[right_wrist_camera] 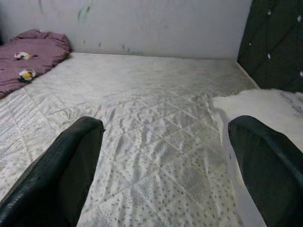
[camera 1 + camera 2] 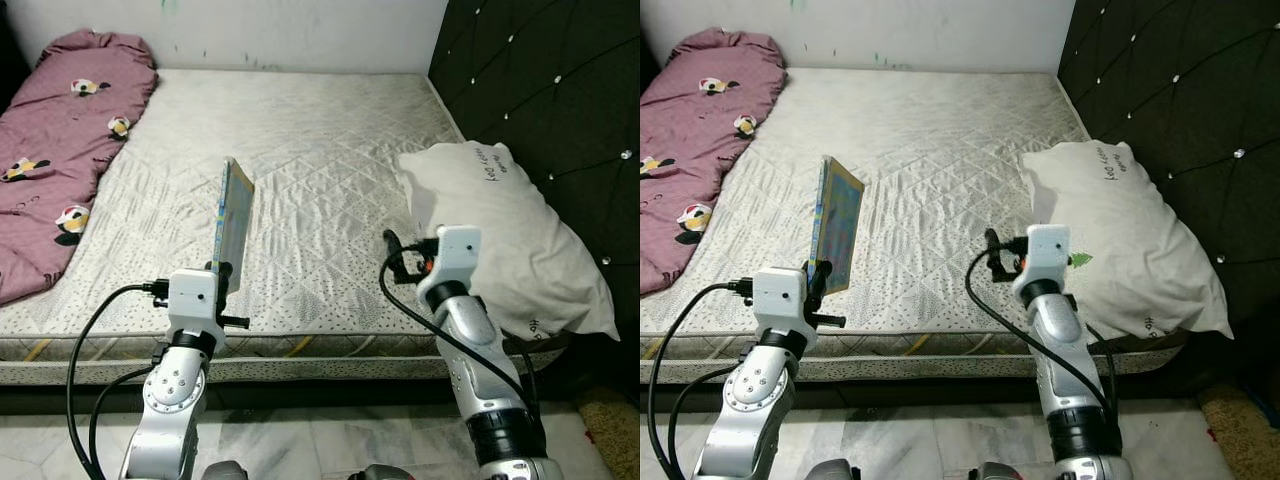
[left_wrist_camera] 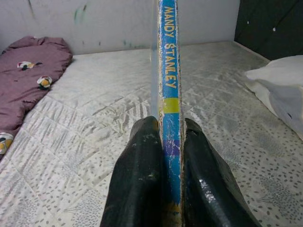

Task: Clean up the room

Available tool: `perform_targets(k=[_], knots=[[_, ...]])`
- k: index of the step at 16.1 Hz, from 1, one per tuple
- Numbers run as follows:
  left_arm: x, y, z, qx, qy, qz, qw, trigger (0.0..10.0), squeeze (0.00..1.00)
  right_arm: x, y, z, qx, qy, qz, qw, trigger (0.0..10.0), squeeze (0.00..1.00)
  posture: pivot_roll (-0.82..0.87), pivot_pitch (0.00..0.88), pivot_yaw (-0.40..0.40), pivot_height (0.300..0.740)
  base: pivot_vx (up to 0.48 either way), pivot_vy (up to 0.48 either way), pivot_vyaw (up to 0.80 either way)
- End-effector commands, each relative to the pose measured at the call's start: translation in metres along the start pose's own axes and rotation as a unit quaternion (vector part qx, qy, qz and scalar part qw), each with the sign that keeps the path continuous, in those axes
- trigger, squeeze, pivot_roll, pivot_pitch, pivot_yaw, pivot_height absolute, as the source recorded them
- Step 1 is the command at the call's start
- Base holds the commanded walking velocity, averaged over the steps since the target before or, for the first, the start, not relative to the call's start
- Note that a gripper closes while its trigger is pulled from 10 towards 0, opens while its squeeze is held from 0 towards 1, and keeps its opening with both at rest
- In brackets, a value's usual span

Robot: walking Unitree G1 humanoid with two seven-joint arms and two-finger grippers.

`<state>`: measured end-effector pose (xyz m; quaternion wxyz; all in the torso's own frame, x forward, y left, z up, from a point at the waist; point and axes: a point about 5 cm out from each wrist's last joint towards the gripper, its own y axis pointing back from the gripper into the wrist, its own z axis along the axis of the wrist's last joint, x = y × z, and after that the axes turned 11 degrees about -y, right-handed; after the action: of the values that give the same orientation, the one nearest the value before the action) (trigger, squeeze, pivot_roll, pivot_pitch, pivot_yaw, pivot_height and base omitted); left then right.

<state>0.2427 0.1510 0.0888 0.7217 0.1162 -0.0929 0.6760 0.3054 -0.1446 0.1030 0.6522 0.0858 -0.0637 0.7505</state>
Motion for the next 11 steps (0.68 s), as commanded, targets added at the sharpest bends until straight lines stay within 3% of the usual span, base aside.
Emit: perform_targets(k=[1, 6, 8, 11], knots=[[0.0044, -0.0003, 0.0141, -0.037, -0.001, 0.013, 0.999, 10.0, 0.00, -0.0017, -0.0030, 0.0034, -0.004, 0.007, 0.002, 1.000, 10.0, 0.00, 0.01, 0.000, -0.055, 0.740, 0.266, 0.000, 0.00], [0.0007, 0.0007, 0.0139, -0.037, 0.003, 0.009, 0.999, 10.0, 0.00, -0.0045, -0.0032, 0.0045, -0.005, 0.019, 0.006, 1.000, 10.0, 0.00, 0.01, 0.000, -0.062, 0.740, 0.303, 0.000, 0.00], [0.0008, 0.0006, 0.0140, -0.037, 0.003, 0.009, 0.999, 10.0, 0.00, 0.0035, -0.0039, 0.0076, -0.018, 0.051, 0.034, 0.998, 10.0, 0.00, 0.01, 0.000, -0.060, 0.740, 0.324, 0.000, 0.00], [0.0006, 0.0015, 0.0132, -0.035, 0.003, 0.009, 0.999, 10.0, 0.00, 0.0026, -0.0032, 0.0062, -0.015, 0.048, 0.030, 0.998, 10.0, 0.00, 0.01, 0.000, -0.063, 0.740, 0.331, 0.000, 0.00]])
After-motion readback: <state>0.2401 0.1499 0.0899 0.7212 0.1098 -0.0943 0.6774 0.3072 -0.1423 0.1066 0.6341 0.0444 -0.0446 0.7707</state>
